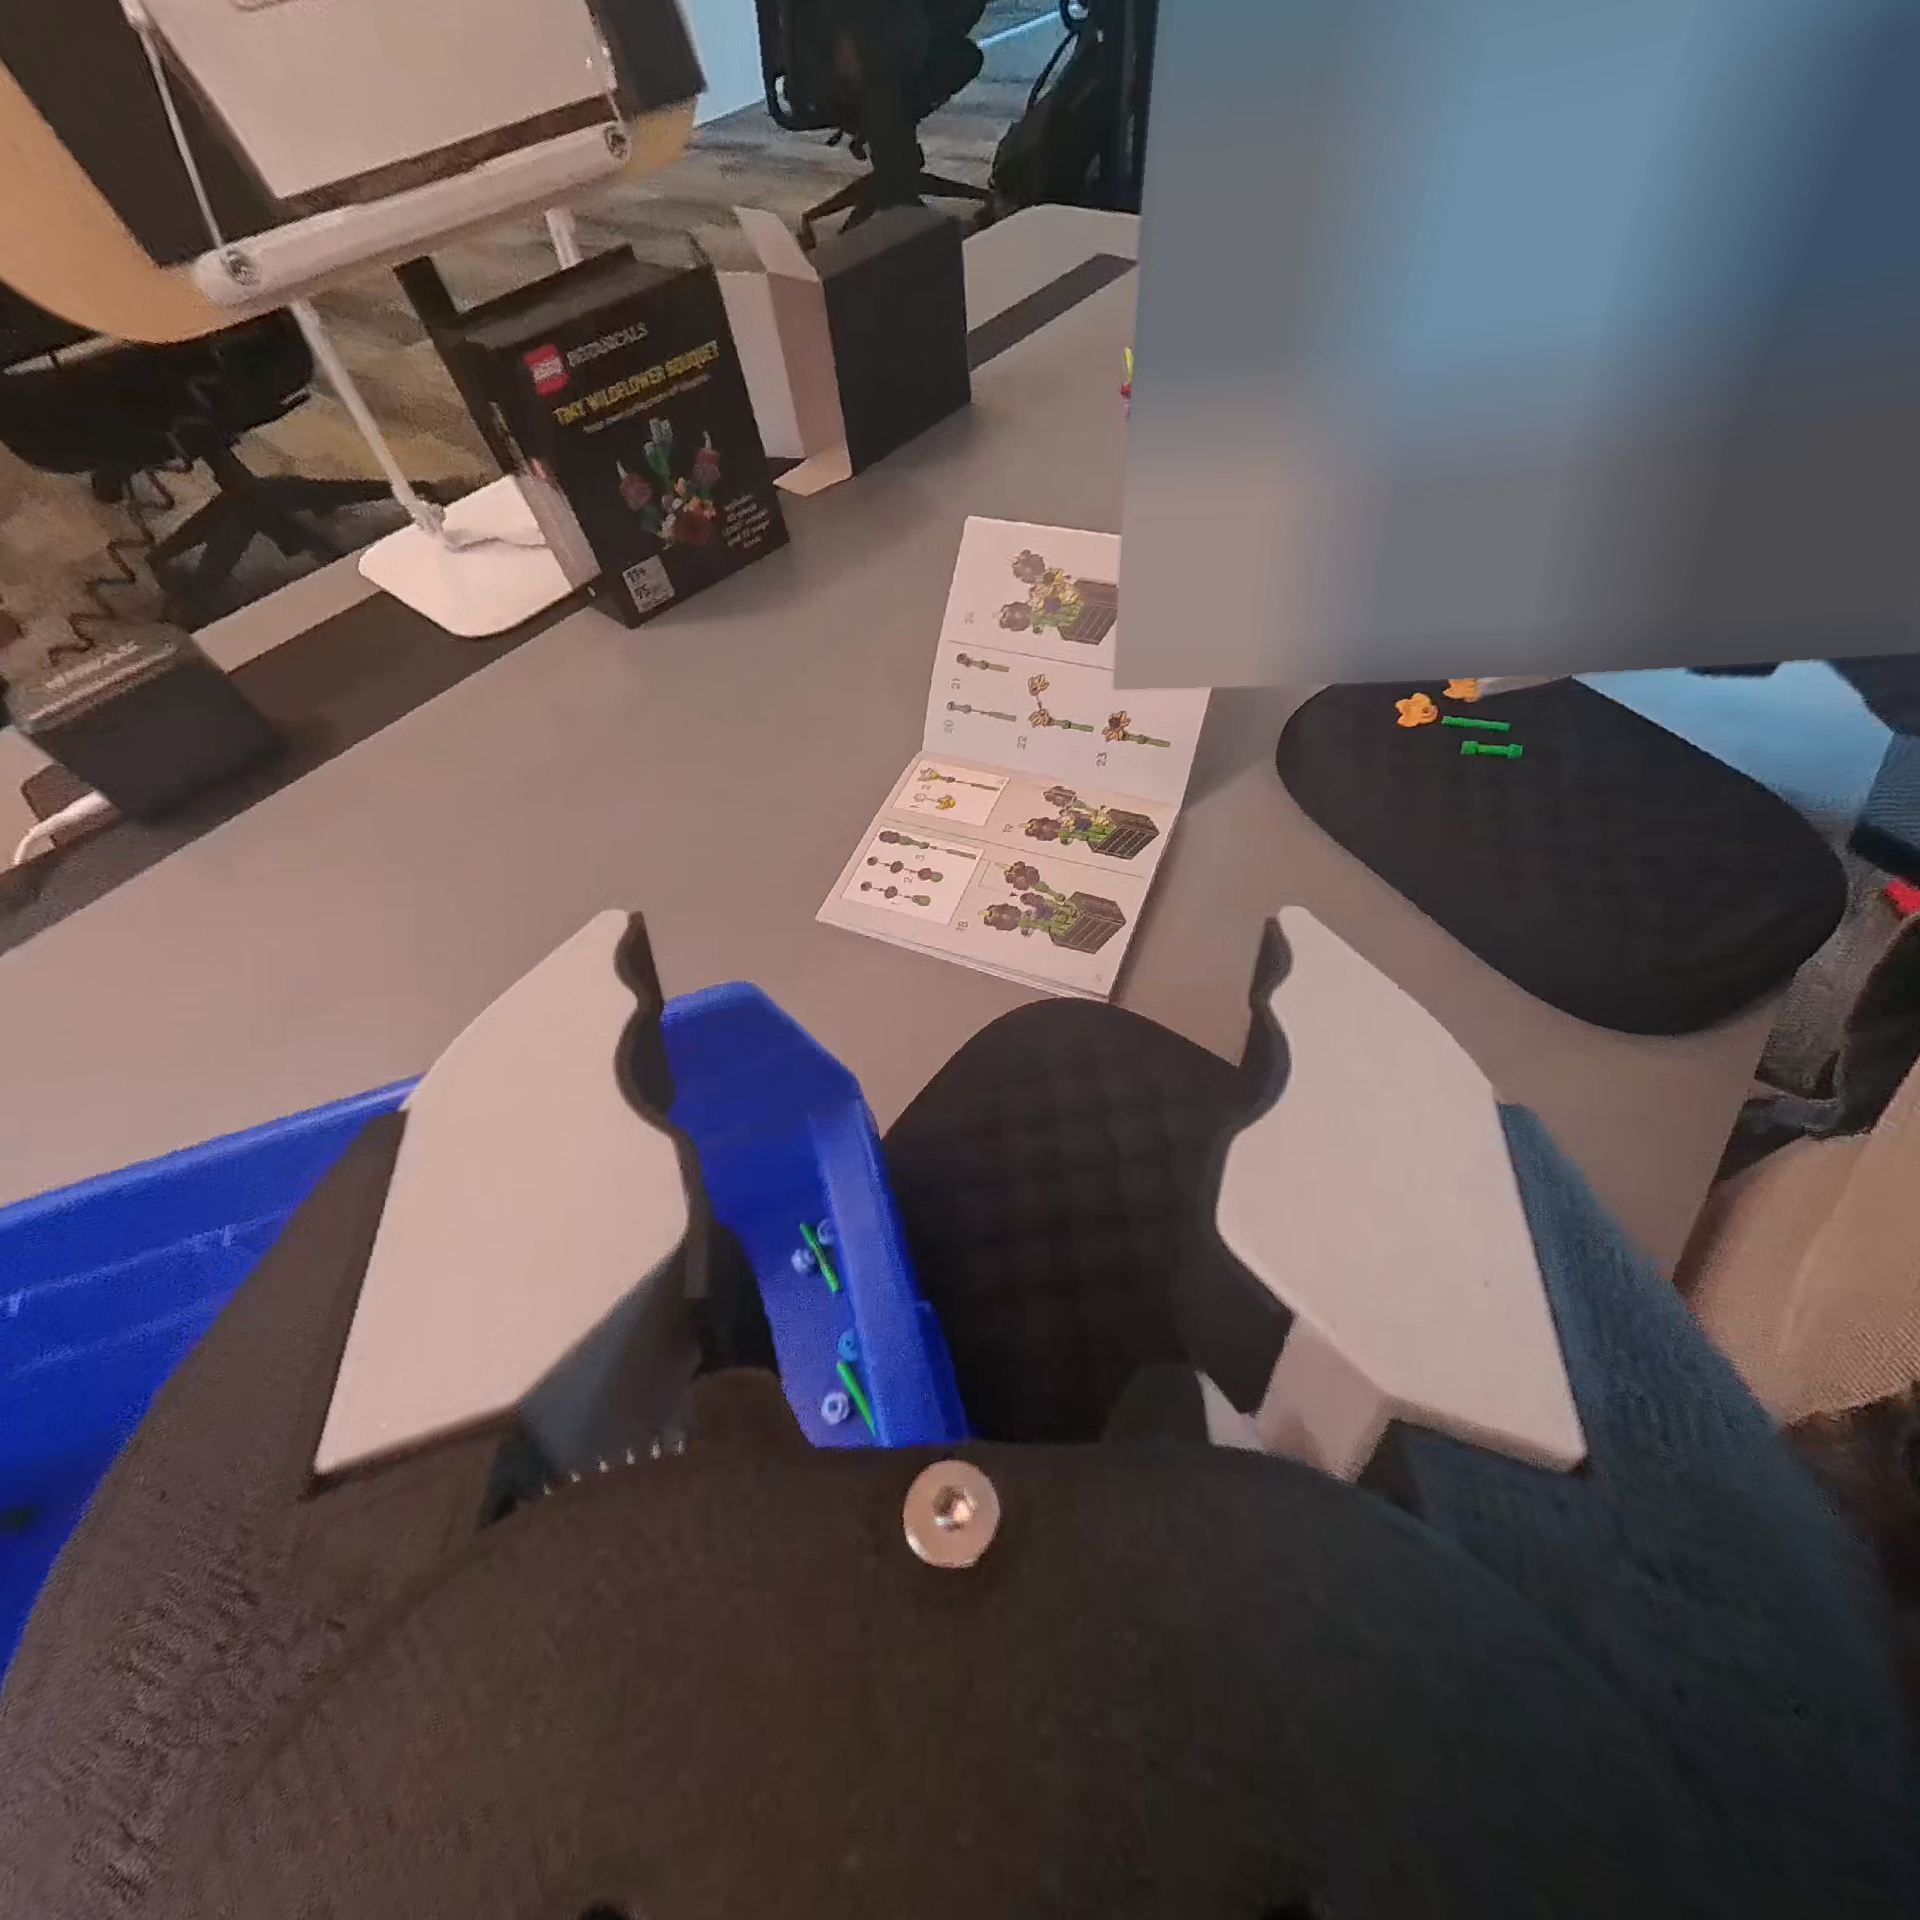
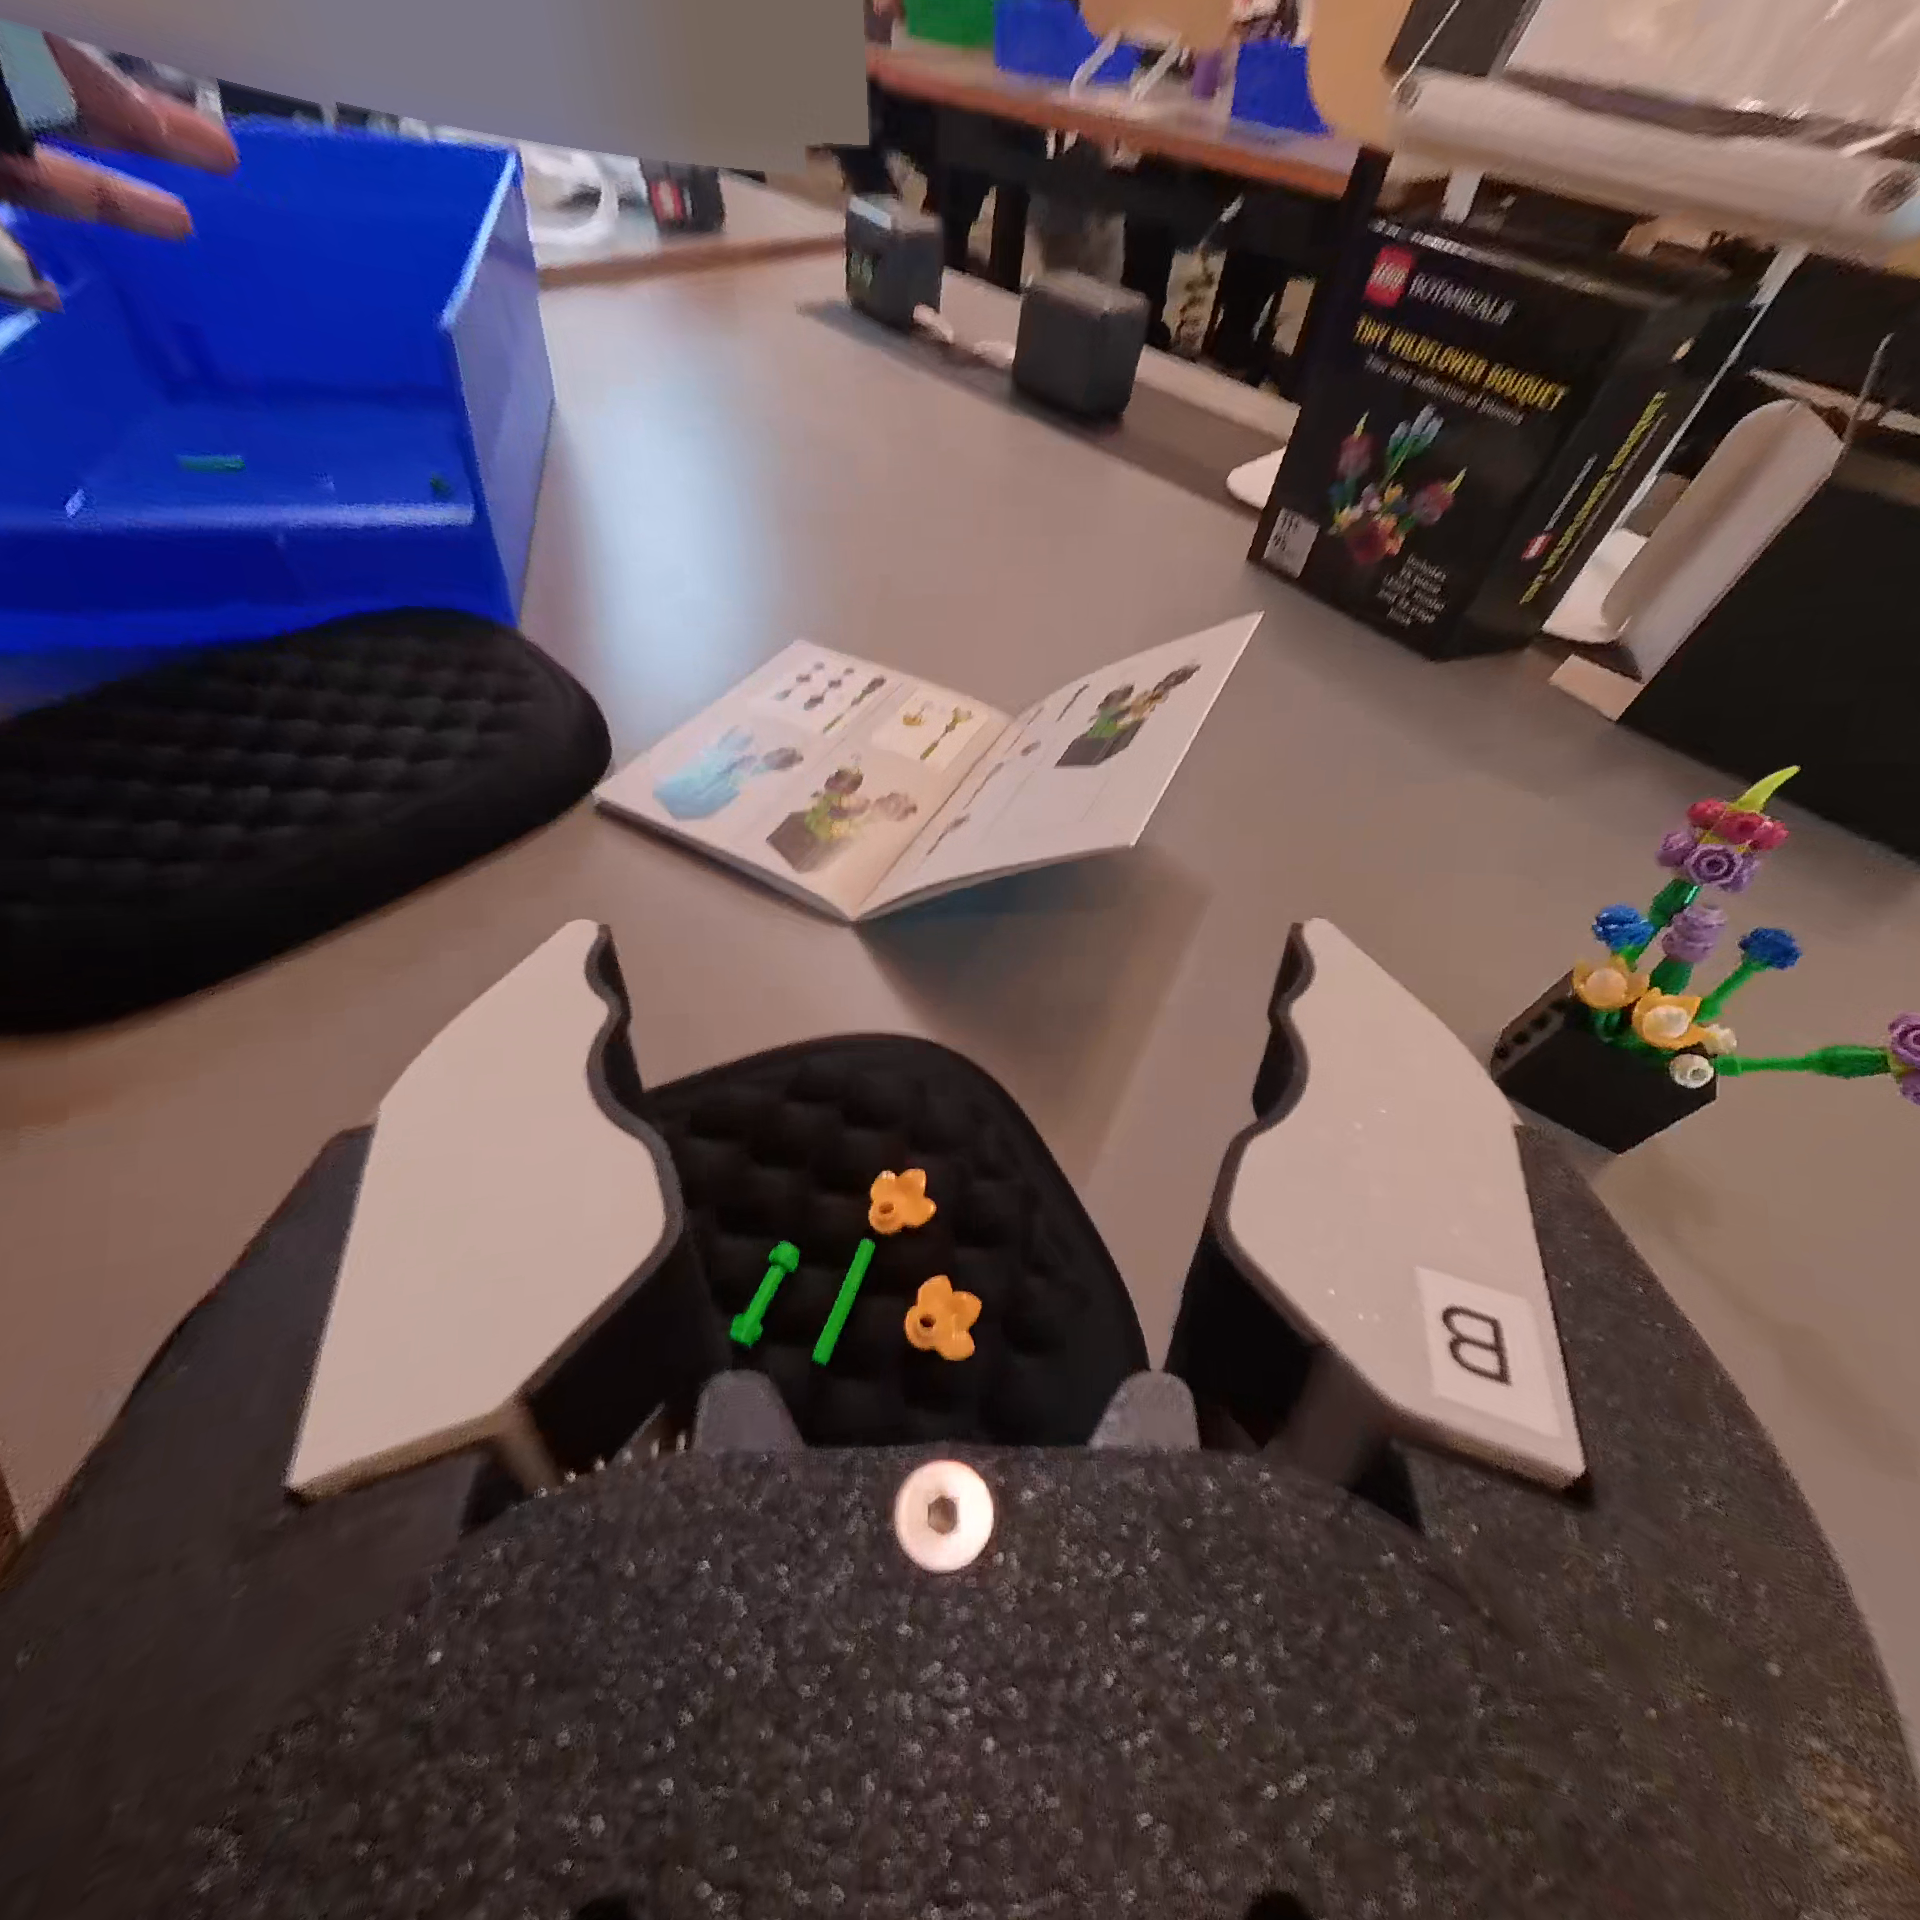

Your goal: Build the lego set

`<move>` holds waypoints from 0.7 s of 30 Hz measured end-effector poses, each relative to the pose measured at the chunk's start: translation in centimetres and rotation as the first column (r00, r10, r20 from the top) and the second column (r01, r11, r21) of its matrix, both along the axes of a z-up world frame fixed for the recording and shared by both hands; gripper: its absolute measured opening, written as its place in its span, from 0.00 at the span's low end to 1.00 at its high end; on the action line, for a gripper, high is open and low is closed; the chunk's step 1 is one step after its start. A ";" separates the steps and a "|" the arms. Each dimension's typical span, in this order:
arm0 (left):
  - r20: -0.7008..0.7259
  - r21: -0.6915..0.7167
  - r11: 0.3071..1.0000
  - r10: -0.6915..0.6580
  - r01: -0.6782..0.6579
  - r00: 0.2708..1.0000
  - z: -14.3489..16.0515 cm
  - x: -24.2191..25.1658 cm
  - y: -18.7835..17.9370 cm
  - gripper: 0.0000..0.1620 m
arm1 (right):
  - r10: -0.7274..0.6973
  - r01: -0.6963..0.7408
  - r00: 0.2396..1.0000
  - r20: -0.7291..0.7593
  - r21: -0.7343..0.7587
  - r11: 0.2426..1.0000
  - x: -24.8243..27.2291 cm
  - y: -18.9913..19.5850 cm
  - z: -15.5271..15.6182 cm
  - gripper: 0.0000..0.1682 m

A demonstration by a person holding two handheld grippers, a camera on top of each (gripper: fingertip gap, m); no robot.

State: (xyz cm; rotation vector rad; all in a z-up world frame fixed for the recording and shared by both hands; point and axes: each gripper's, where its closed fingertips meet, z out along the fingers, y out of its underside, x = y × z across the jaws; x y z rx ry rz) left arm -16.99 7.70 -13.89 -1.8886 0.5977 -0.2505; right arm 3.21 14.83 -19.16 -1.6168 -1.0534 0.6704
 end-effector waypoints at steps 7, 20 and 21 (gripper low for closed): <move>-0.143 -0.121 0.993 -0.018 0.001 0.990 -0.5 -4.1 -2.6 0.64 | -0.027 0.027 0.999 -0.023 0.004 1.000 0.4 0.2 0.1 0.71; -0.427 -0.590 0.806 -0.356 0.043 0.831 -8.6 -14.3 -5.0 0.28 | -0.048 0.049 0.999 -0.022 0.014 0.999 1.0 0.4 0.4 0.70; -0.428 -0.614 0.787 -0.398 0.063 0.812 -9.0 -14.8 -5.2 0.27 | -0.053 0.053 0.998 -0.017 0.020 0.998 1.2 0.4 0.5 0.70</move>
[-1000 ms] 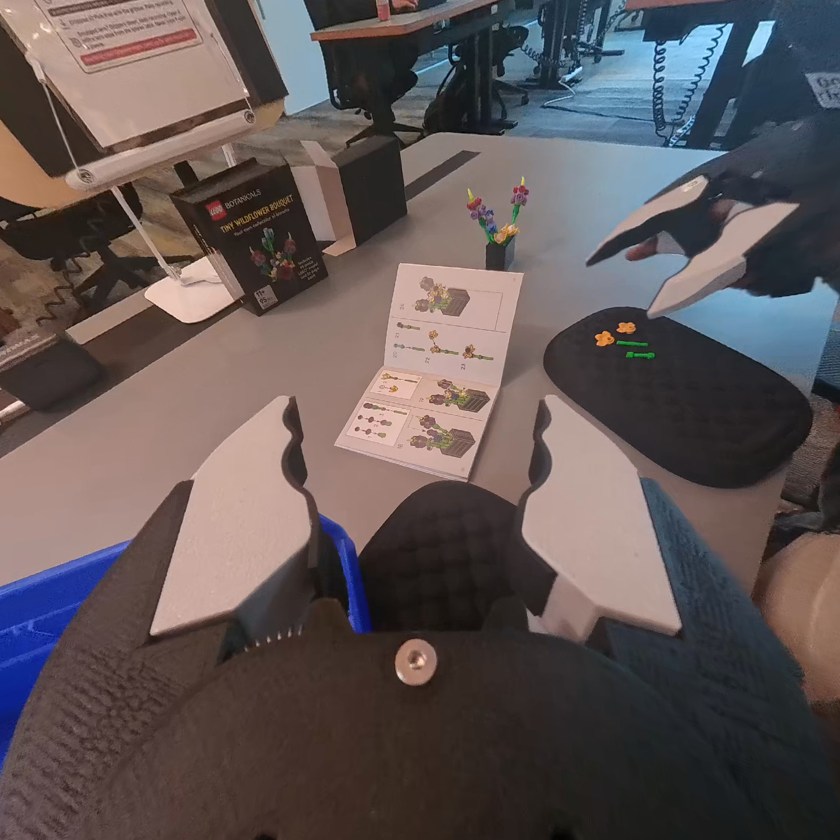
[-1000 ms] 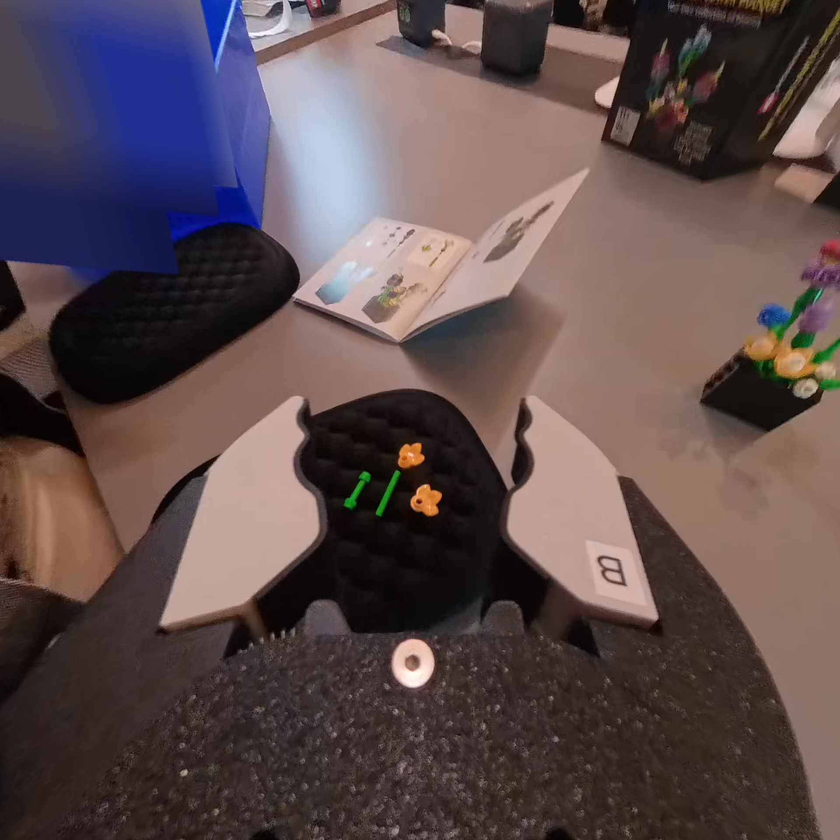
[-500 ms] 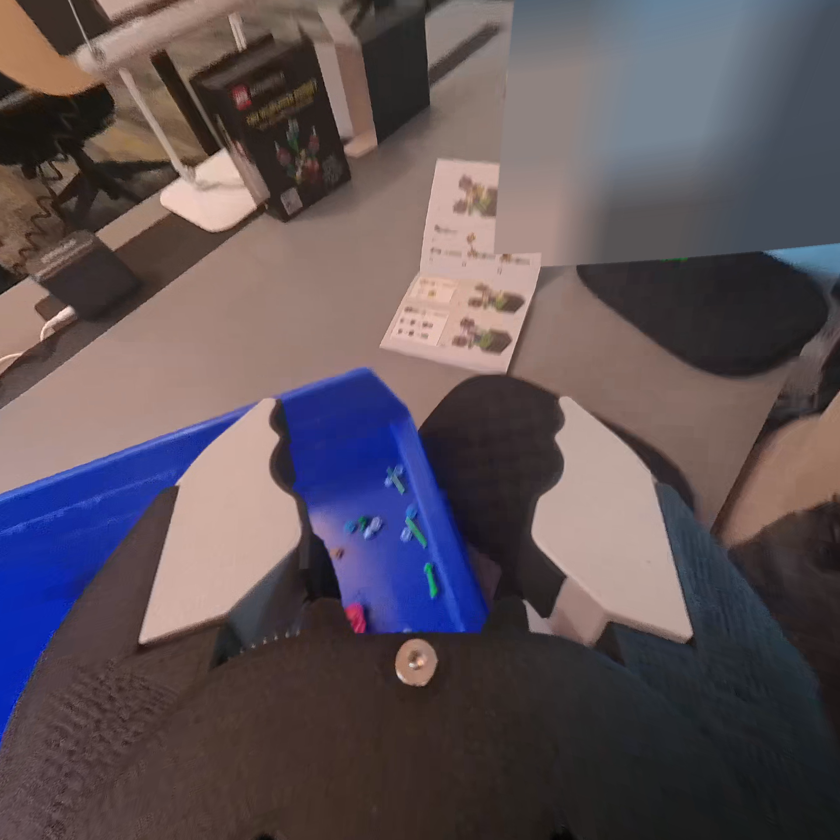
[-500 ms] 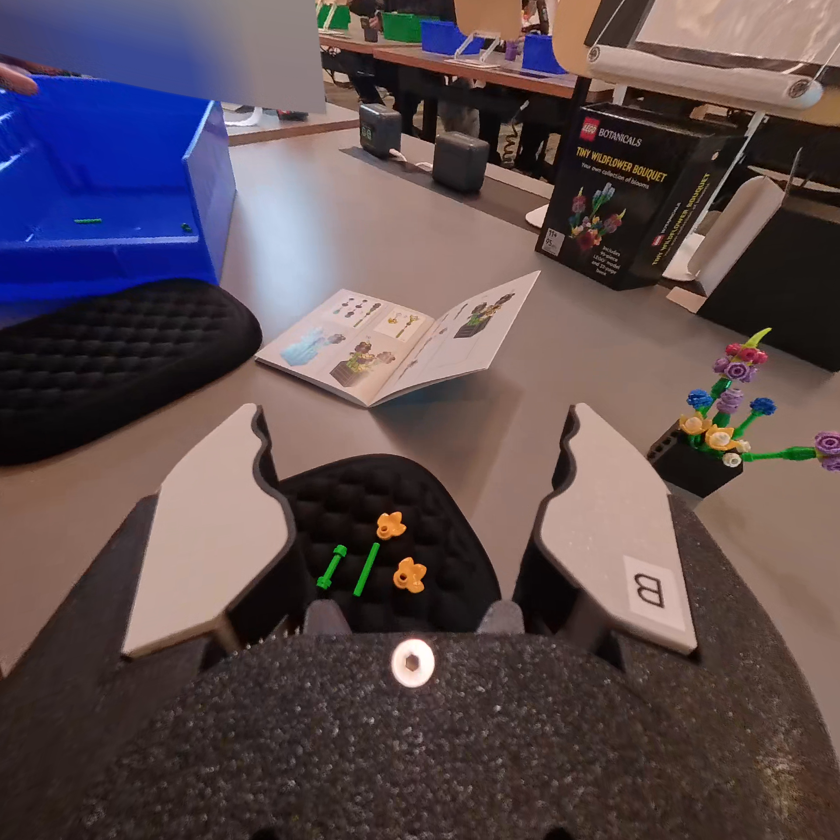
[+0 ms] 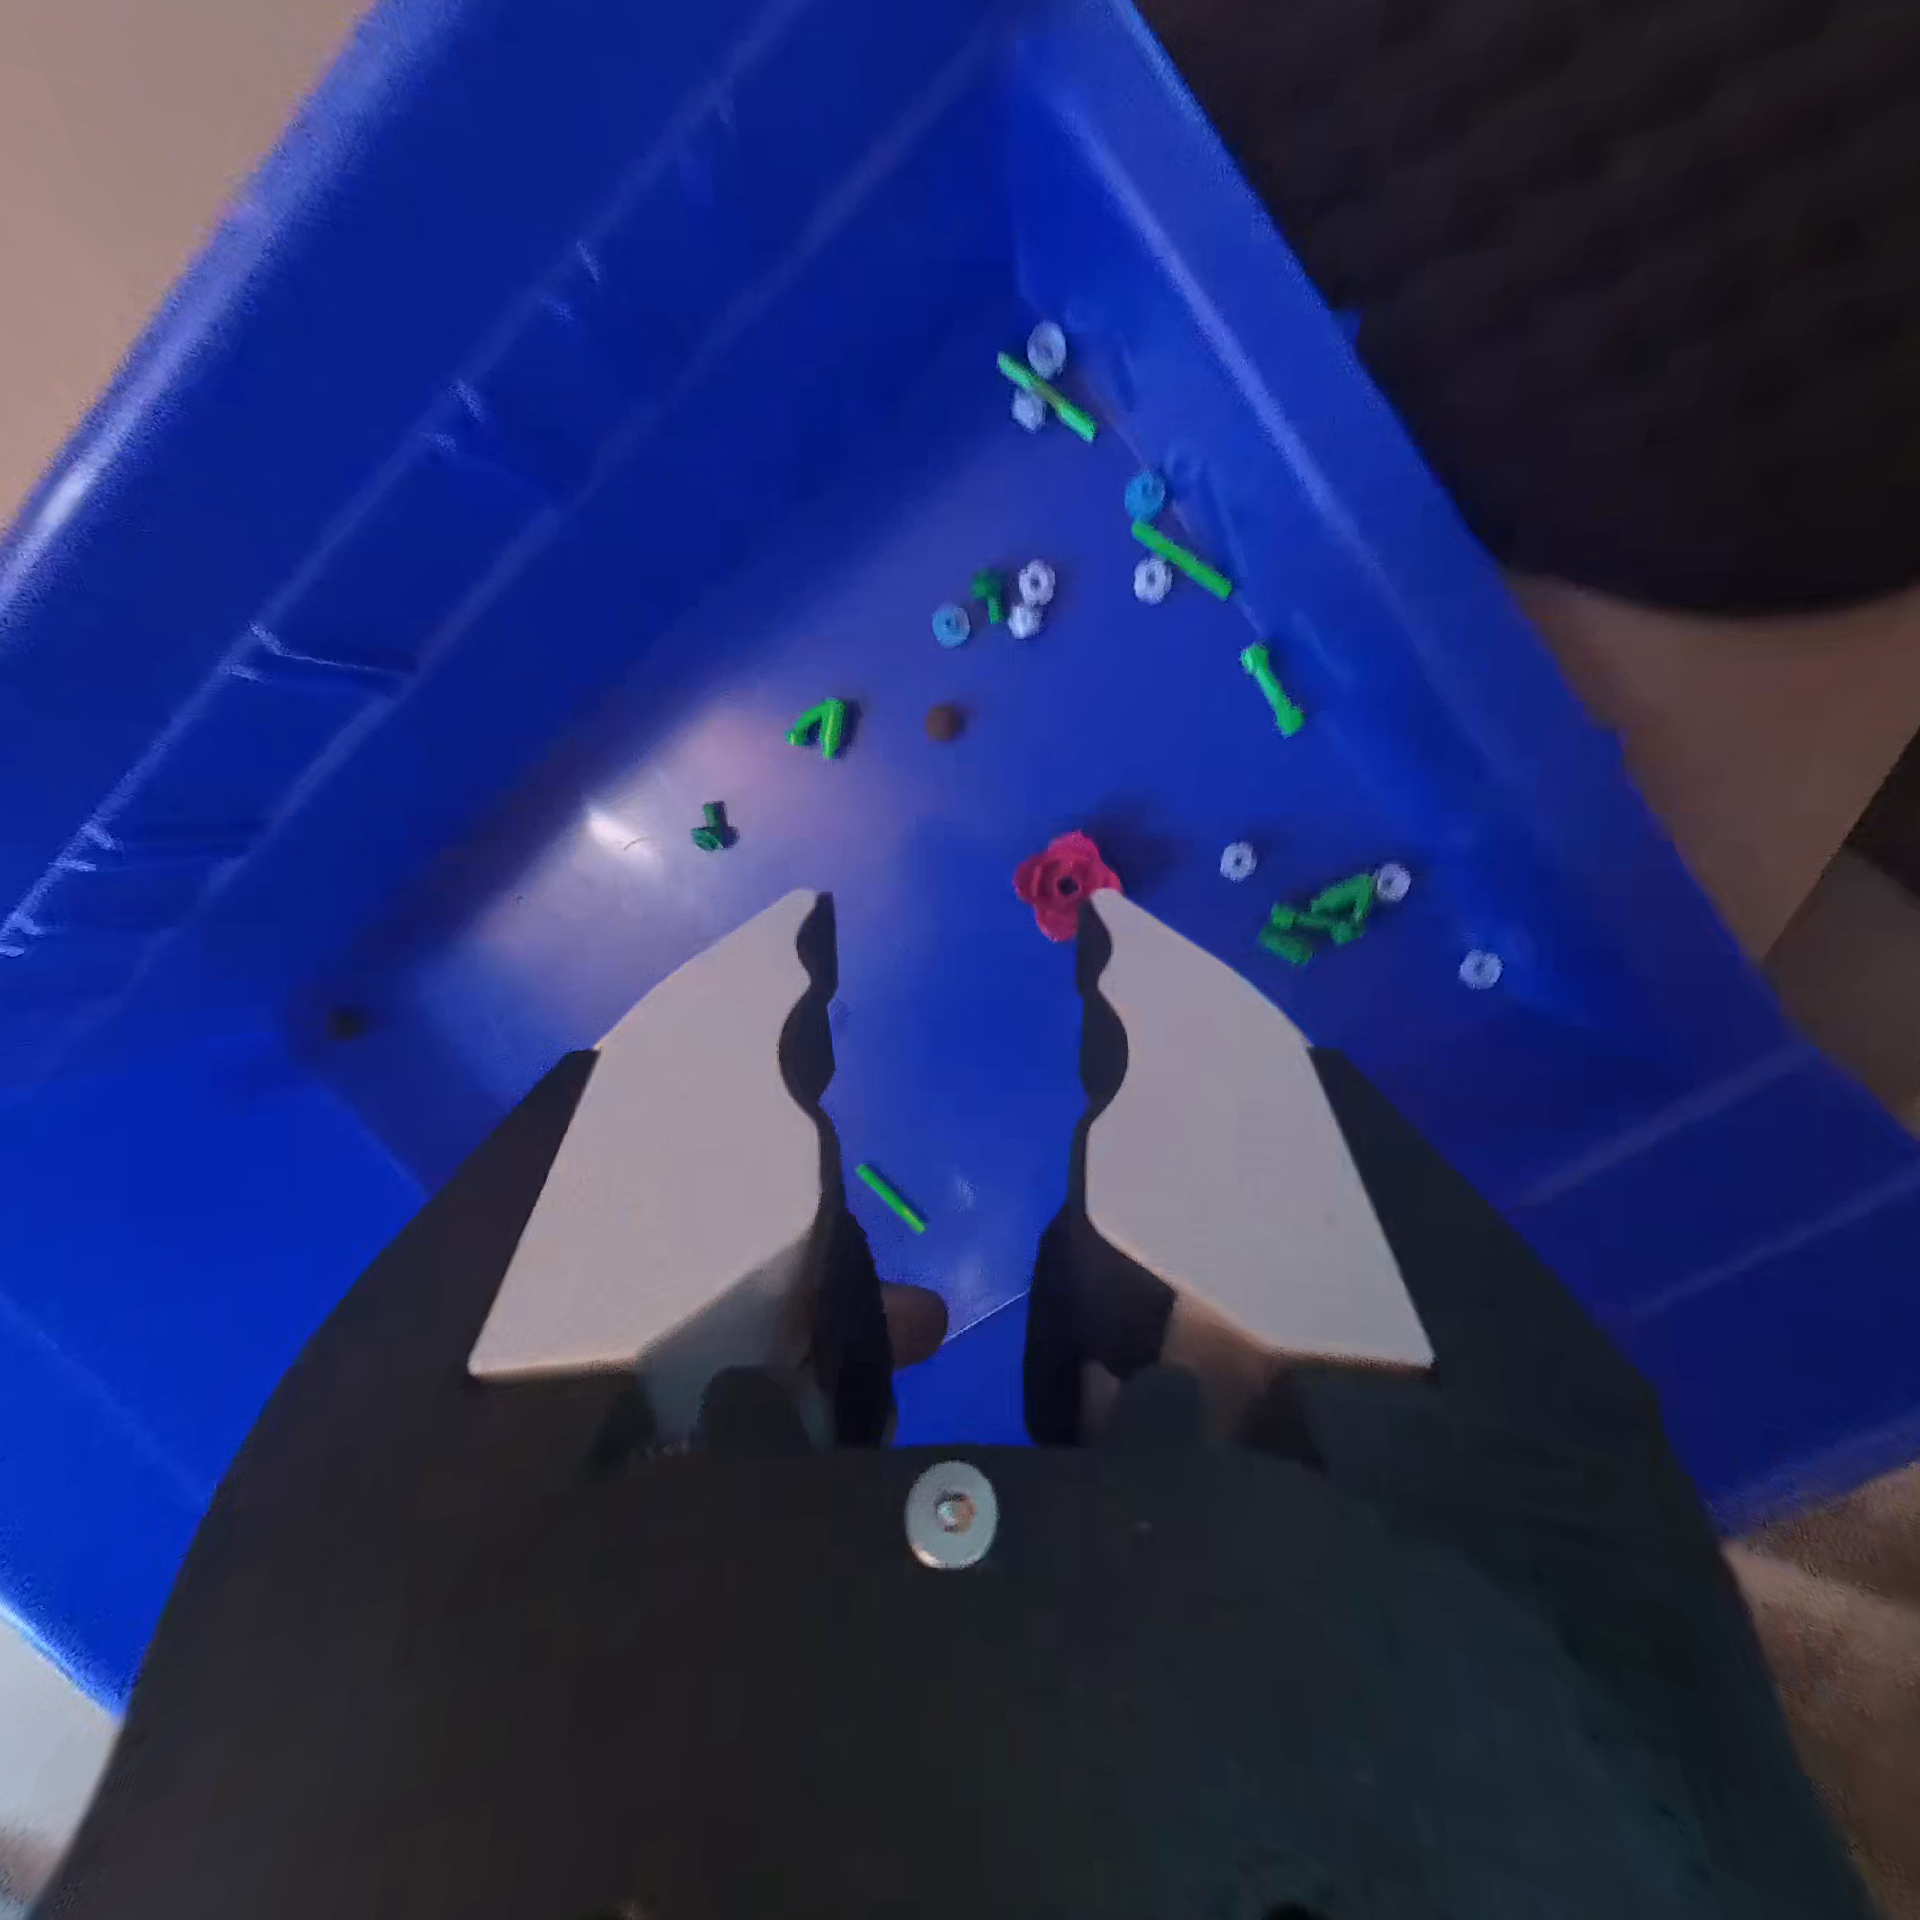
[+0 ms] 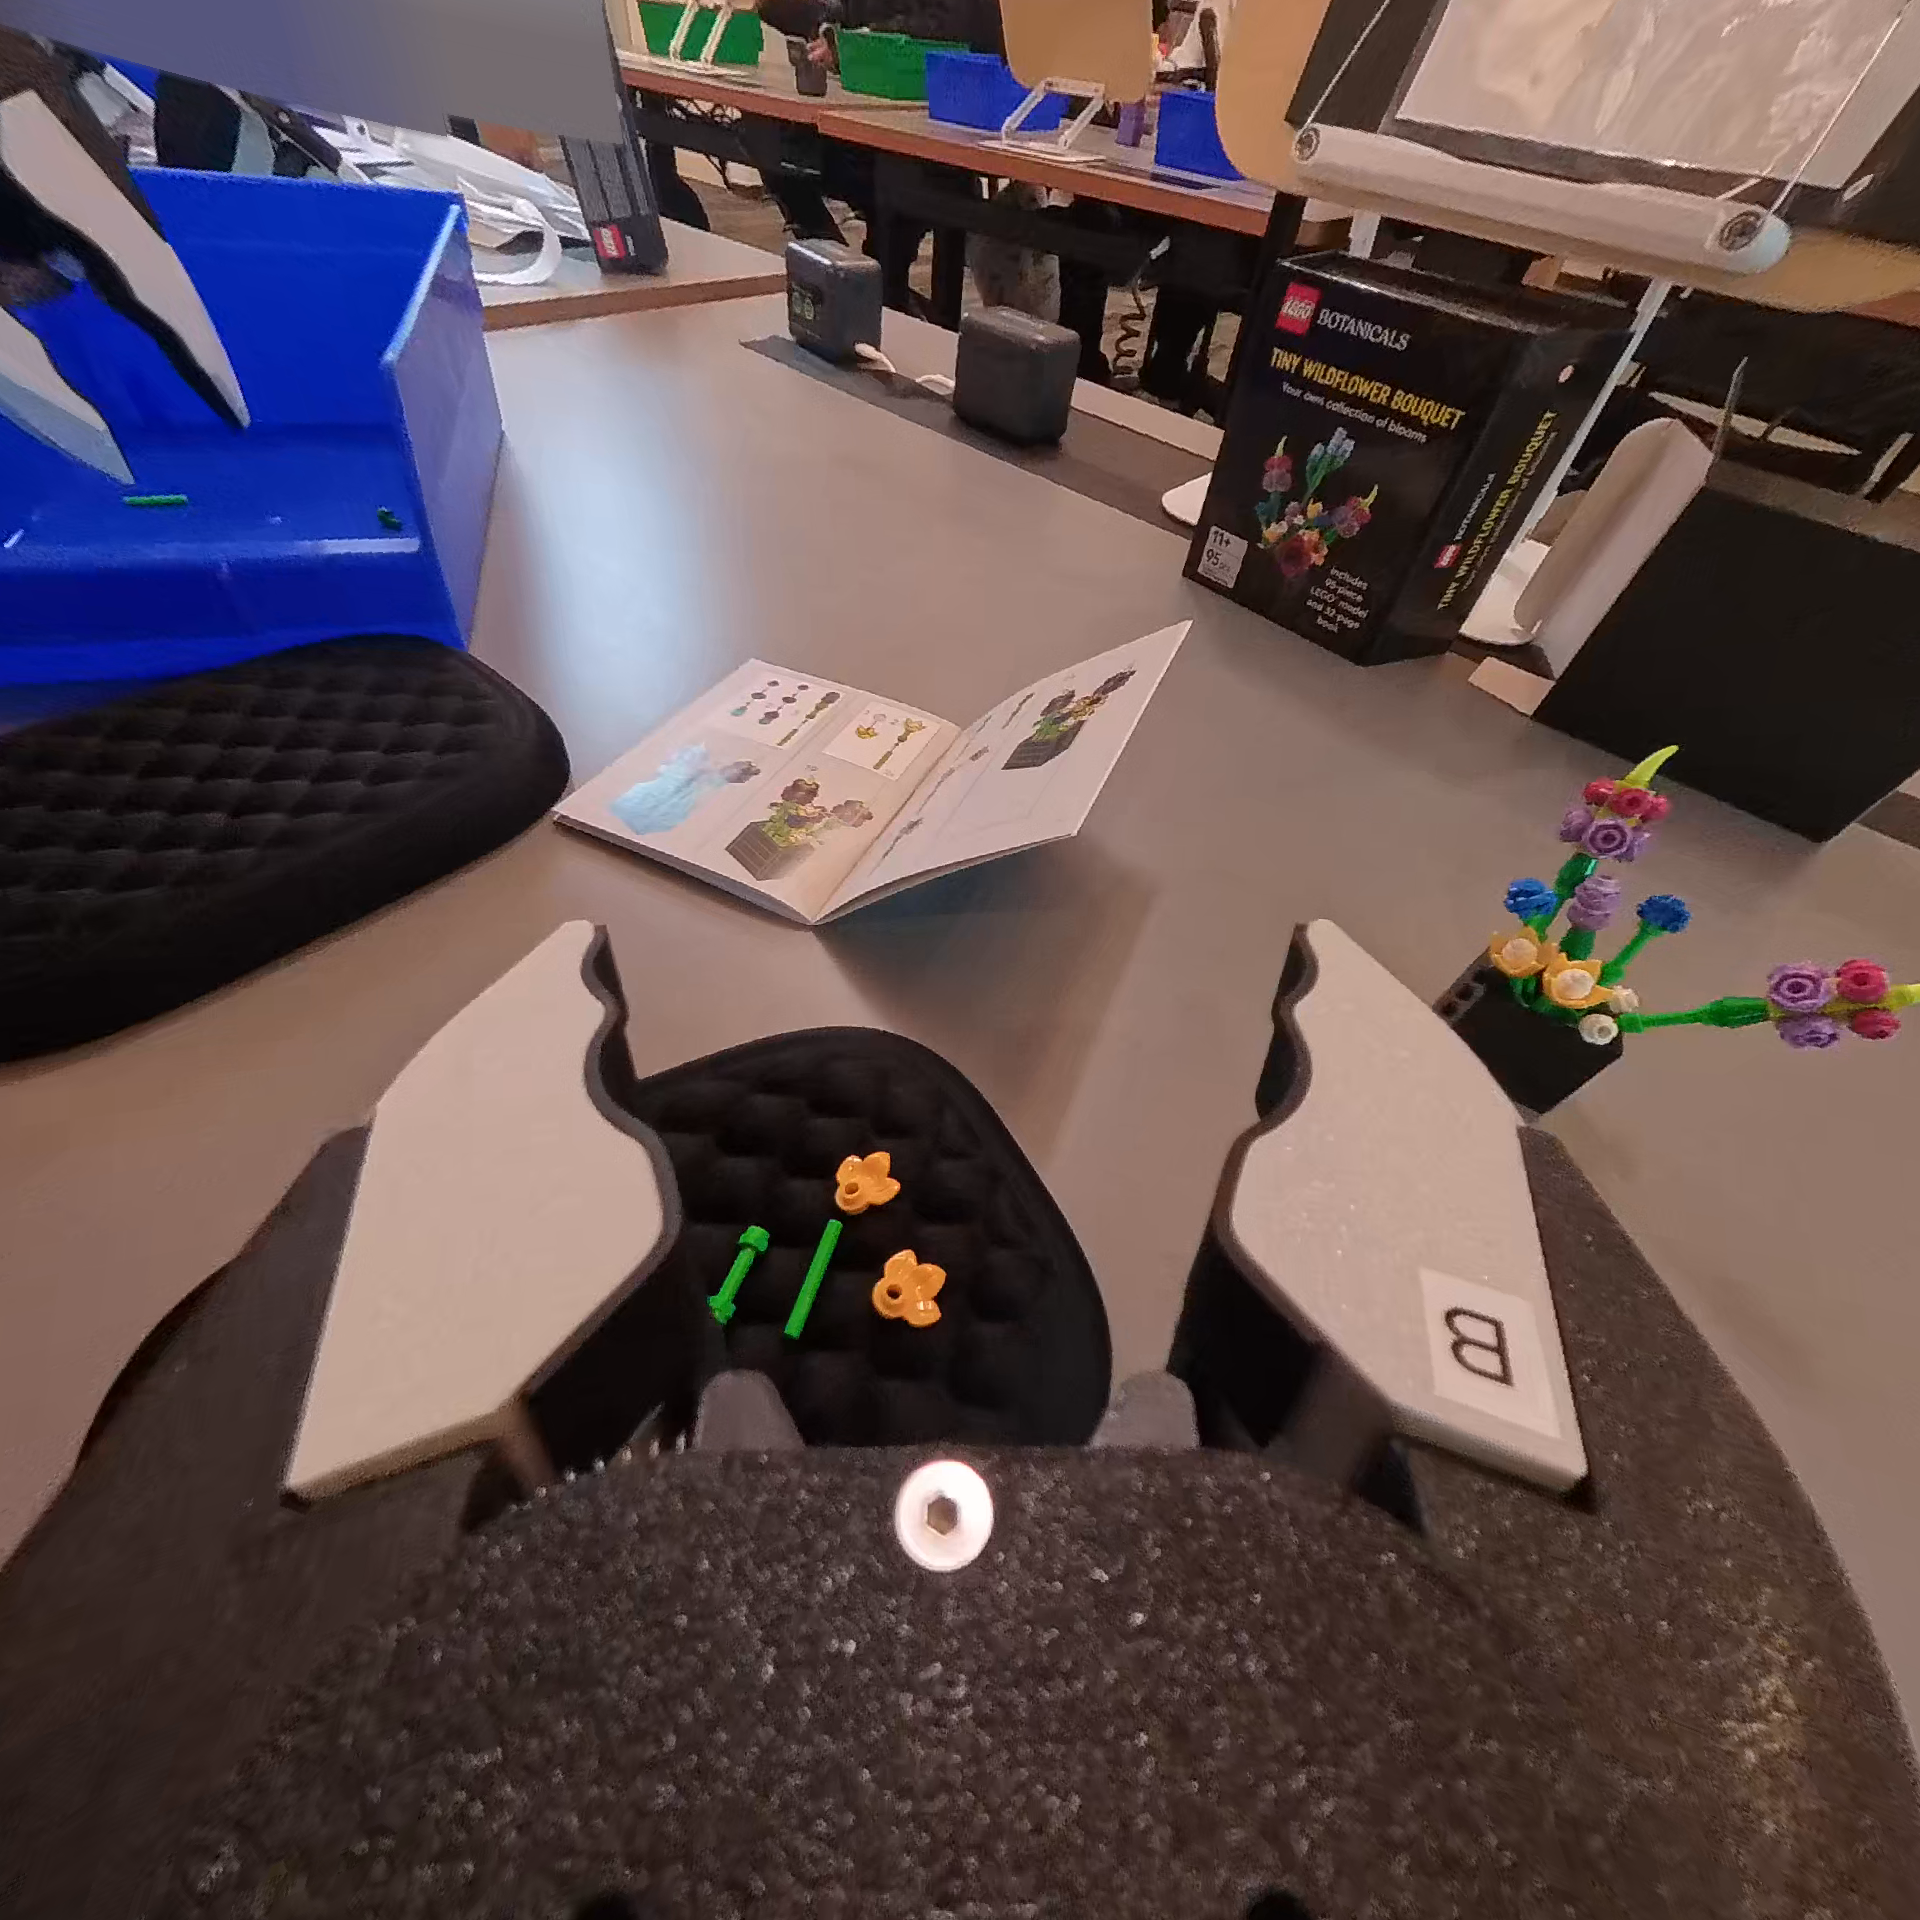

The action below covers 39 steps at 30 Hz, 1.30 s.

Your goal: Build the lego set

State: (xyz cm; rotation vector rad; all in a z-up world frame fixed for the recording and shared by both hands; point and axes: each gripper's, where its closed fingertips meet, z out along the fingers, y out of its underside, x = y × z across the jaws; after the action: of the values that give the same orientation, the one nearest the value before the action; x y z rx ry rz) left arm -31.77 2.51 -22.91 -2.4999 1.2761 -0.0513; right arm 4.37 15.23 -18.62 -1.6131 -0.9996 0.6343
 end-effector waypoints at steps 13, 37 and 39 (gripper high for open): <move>0.220 -0.149 0.762 -0.595 0.630 0.773 -2.0 4.0 -6.5 0.17 | -0.013 0.013 1.000 0.010 -0.002 1.000 0.1 0.9 1.0 0.69; 0.275 0.060 0.646 -0.744 0.761 0.609 -3.2 6.9 -2.9 0.18 | -0.013 0.011 0.997 0.071 0.018 1.000 -1.7 1.1 1.2 0.69; 0.265 0.087 0.628 -0.763 0.773 0.590 -3.3 7.0 -2.6 0.18 | -0.016 0.015 0.997 0.070 0.016 1.000 -1.5 1.1 1.2 0.69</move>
State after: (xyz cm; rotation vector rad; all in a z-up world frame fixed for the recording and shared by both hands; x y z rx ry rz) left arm -24.75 -0.10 -26.17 -1.6614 2.1240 -0.6154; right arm 2.84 16.32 -17.40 -1.6372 -1.0397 0.5615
